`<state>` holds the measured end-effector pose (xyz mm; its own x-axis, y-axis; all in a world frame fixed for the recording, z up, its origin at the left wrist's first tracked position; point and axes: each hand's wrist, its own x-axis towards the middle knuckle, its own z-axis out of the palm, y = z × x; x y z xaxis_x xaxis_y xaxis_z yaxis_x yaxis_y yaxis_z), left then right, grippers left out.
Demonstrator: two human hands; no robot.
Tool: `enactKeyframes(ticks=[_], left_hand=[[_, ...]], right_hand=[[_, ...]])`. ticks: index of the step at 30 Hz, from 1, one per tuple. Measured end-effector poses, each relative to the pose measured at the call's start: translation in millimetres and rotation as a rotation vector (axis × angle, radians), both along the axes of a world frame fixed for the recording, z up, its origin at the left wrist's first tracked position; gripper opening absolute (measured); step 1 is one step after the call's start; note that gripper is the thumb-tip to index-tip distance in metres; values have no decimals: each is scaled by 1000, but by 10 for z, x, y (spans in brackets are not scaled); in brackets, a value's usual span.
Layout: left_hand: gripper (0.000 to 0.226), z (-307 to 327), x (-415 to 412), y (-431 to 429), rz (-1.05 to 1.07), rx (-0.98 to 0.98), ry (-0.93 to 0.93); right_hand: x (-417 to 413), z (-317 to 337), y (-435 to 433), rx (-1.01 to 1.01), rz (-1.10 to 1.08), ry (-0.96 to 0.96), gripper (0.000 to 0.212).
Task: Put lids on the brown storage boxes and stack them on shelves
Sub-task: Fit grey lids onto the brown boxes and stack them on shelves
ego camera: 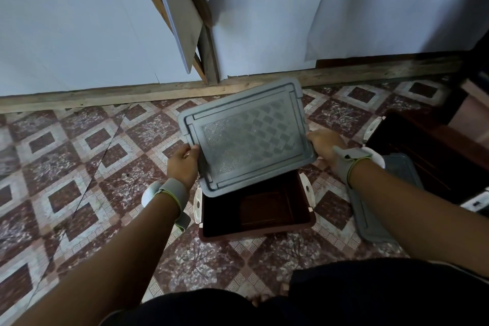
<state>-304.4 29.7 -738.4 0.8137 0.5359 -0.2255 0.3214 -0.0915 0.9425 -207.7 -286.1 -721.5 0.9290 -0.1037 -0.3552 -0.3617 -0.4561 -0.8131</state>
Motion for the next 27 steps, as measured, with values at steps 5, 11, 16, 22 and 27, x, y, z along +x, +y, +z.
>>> enactKeyframes(ticks=[5, 11, 16, 22, 27], left_hand=[[50, -65, -91, 55, 53, 23, 9], [39, -92, -137, 39, 28, 132, 105], [38, -259, -269, -12, -21, 345, 227], [30, -432, -307, -71, -223, 522, 343], [28, -617, -387, -86, -284, 624, 420]], right_hand=[[-162, -197, 70, -35, 20, -61, 32], [-226, -285, 20, -142, 104, -50, 29], [-349, -479, -12, -294, 226, 15, 51], [-437, -654, -66, -536, 391, 58, 54], [-541, -733, -67, -632, 447, 7, 56]])
